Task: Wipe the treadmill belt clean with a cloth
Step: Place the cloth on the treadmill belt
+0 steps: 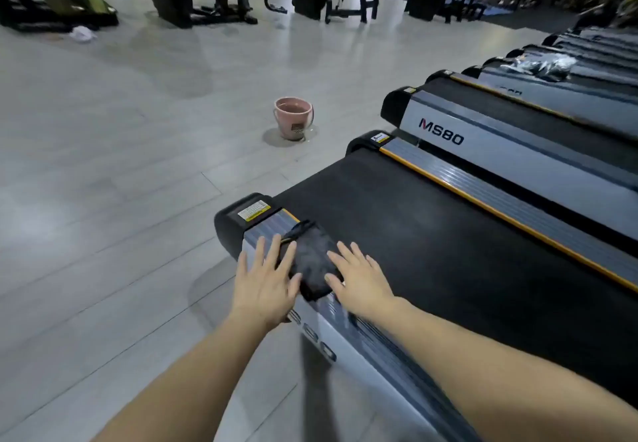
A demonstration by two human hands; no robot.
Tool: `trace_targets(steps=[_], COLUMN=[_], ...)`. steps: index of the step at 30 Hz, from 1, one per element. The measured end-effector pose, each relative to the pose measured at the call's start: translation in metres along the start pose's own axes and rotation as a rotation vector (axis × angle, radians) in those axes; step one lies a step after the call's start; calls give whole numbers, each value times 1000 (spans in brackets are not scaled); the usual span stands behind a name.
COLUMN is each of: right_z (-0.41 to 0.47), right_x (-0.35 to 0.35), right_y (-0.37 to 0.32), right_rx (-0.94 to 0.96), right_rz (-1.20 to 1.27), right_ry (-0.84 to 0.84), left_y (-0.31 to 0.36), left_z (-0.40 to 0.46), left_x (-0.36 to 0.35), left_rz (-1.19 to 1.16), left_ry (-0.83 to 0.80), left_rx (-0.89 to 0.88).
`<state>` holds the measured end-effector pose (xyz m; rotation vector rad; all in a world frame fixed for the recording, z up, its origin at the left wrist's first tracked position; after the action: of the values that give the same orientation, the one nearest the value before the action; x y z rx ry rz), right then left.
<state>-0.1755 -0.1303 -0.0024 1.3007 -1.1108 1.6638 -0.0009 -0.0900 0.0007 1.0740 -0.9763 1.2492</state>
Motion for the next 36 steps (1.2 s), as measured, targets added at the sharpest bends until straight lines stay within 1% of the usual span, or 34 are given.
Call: trace_targets(steps=[2, 4, 6, 8, 9, 10, 12, 15, 18, 21, 23, 25, 28, 30, 33, 36], right_z=[21, 40, 39, 23, 14, 3, -26, -83, -161, -242, -298, -354, -437, -476, -546, -600], right_x=[-26, -52, -84, -95, -93, -90, -81, -60, -38, -17, 3, 19, 45, 54, 80, 117], right_y=[-3, -2, 3, 15, 22, 31, 46, 79, 123, 170, 198, 225, 267, 285, 310, 325], right_rx=[48, 31, 45, 62, 46, 19, -11, -86, -191, -320, -401, -480, -607, -659, -761, -883], right_rz=[19, 85, 39, -26, -15, -2, 25, 9, 6, -40, -88, -135, -207, -223, -241, -217], right_ry=[-11, -77, -111, -32, 12, 31, 44, 35, 57, 105, 141, 132, 97, 73, 57, 152], left_y=[-2, -3, 4, 13, 18, 26, 51, 97, 154, 218, 267, 312, 375, 404, 468, 523], left_z=[-4, -2, -6, -15, -20, -25, -39, -52, -72, -102, -130, -164, -211, -230, -263, -287], left_x=[-26, -51, -70, -83, -87, -89, -86, -60, -40, -32, -29, -29, -28, -26, -18, 2], left_rz=[57, 99, 118, 115, 101, 88, 94, 139, 172, 138, 72, 9, -29, -35, -77, -125], left_ry=[-21, -28, -44, -87, -105, -144, -231, -309, -375, -358, -334, -314, -331, -331, -360, -320], left_rx=[-25, -49, -80, -96, -91, -94, -172, -358, -528, -584, -607, -629, -668, -685, -755, -809])
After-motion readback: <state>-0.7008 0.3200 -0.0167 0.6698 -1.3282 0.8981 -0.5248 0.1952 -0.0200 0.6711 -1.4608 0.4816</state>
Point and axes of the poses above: each hand's wrist, its own z-axis towards the middle knuckle, its own x-axis out of the back of the hand, y = z × x, the point moved 9 cm from there along z, towards the middle knuckle, and after that the axes turned 13 degrees about y, right-handed, at the moved point
